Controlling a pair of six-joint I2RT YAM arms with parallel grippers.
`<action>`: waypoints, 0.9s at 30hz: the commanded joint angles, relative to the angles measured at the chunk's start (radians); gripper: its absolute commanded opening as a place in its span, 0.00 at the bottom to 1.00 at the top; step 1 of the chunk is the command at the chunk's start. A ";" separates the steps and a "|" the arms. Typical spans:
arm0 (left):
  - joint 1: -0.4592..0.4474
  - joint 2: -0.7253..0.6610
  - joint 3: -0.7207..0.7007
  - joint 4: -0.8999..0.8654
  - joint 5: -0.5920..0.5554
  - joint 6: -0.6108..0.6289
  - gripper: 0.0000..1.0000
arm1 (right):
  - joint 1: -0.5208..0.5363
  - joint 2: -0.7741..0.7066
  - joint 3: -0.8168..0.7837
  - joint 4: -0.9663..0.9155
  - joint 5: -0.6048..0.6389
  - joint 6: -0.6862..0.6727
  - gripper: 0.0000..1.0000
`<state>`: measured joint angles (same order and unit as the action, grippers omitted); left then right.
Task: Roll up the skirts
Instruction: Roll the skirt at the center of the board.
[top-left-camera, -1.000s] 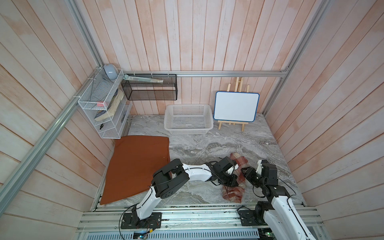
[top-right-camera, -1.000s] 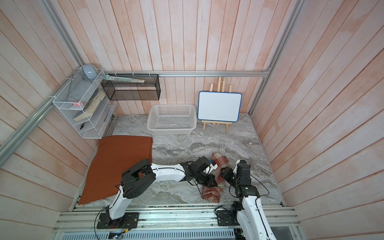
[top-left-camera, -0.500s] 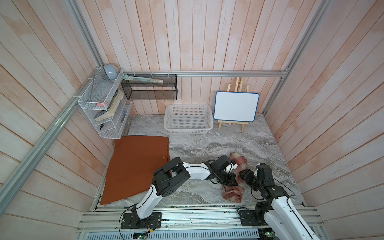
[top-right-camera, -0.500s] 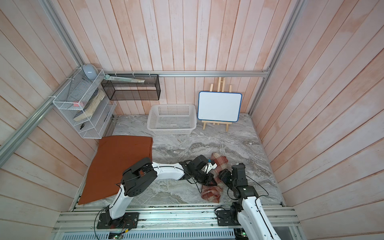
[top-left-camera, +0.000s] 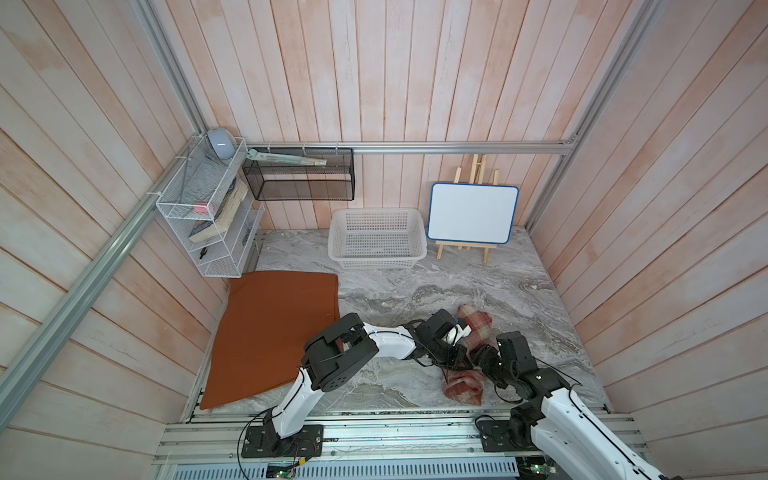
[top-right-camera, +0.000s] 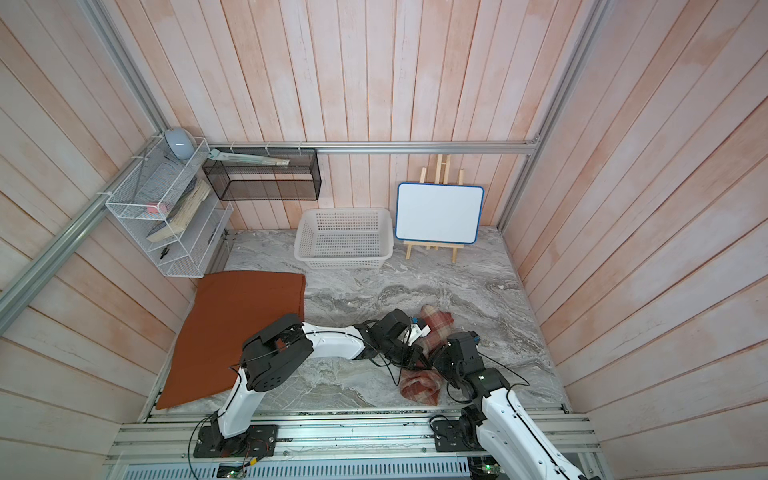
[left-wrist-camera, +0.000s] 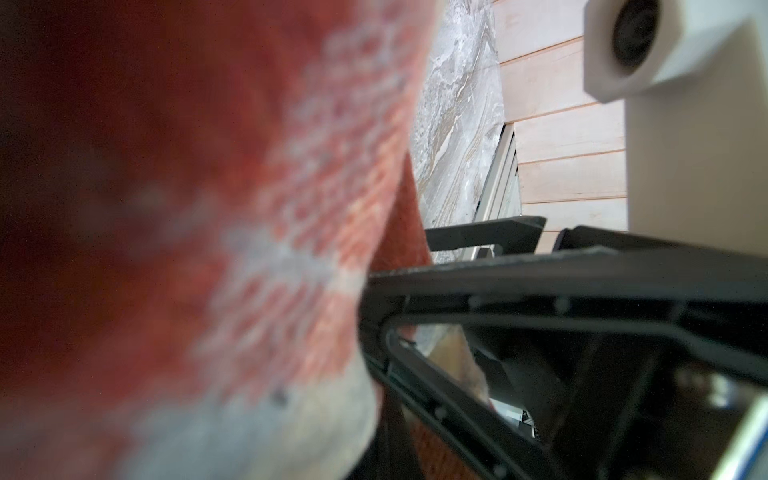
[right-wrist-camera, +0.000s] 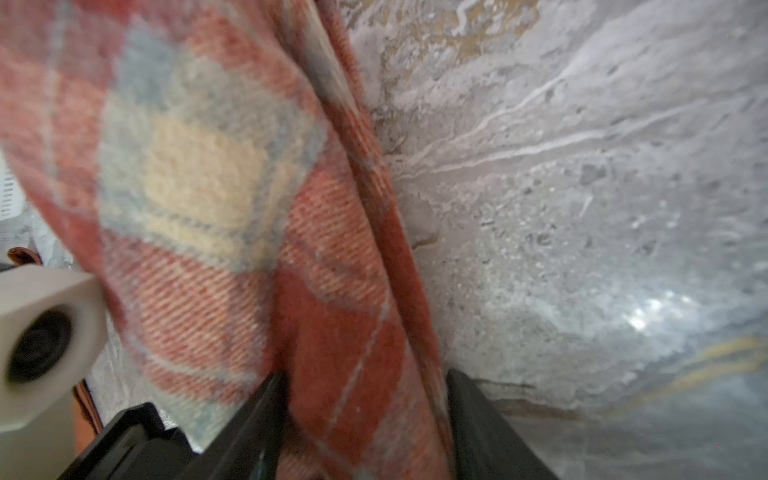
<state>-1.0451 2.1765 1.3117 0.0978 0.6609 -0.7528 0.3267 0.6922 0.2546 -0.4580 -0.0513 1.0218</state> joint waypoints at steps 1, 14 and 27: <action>0.033 0.069 -0.075 -0.229 -0.161 0.010 0.00 | 0.016 0.049 -0.003 -0.090 -0.046 -0.015 0.65; 0.074 0.034 -0.095 -0.248 -0.169 0.039 0.00 | 0.021 0.171 -0.039 0.082 -0.214 -0.047 0.23; 0.175 -0.074 -0.126 -0.326 -0.263 0.088 0.08 | 0.148 0.425 0.054 0.283 -0.185 -0.148 0.00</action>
<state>-0.9394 2.0766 1.2415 -0.0544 0.6453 -0.7128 0.4465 1.0500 0.3195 -0.1150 -0.1650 0.9249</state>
